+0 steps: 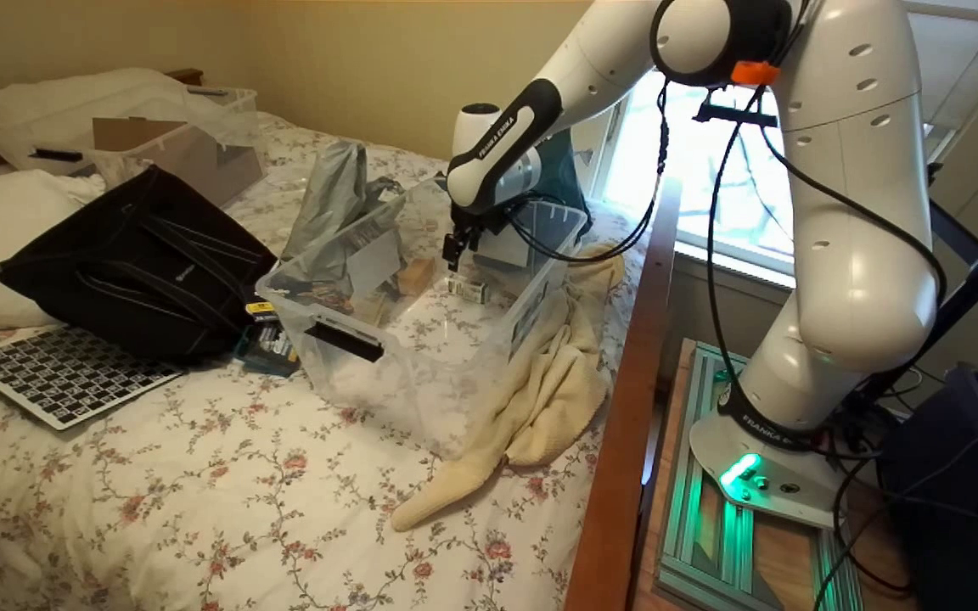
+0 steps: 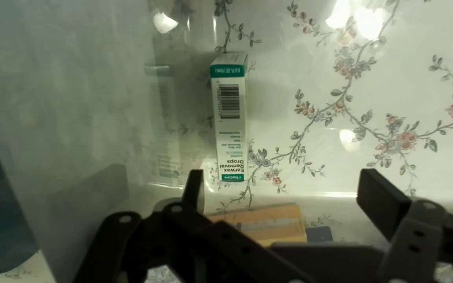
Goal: Pick up the box from the bucket and put it on the bed
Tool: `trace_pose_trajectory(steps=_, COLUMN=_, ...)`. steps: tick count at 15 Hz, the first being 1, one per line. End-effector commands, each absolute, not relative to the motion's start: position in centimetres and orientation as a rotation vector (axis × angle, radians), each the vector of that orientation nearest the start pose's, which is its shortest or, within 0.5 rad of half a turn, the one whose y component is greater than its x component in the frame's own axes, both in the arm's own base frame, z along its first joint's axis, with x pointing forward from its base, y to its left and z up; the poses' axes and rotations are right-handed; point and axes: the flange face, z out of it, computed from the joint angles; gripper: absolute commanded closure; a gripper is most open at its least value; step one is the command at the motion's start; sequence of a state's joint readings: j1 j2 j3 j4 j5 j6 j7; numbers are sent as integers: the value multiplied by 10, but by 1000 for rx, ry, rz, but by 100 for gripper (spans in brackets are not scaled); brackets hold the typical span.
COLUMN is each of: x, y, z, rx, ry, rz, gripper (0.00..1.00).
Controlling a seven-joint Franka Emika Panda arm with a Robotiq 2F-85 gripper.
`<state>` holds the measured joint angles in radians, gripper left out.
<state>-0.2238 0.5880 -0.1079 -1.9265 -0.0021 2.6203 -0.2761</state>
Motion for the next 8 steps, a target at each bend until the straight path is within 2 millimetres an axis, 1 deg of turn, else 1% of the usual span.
trace_pose_trajectory(steps=1, x=621, y=-204, z=172, rx=-3215, ry=57, rz=-90, gripper=0)
trace_pose_trajectory(steps=4, x=630, y=-204, z=157, rx=-3214, ry=59, rz=-59, gripper=0)
trace_pose_trajectory(steps=8, x=641, y=-203, z=145, rx=-3203, ry=60, rz=-33, gripper=0)
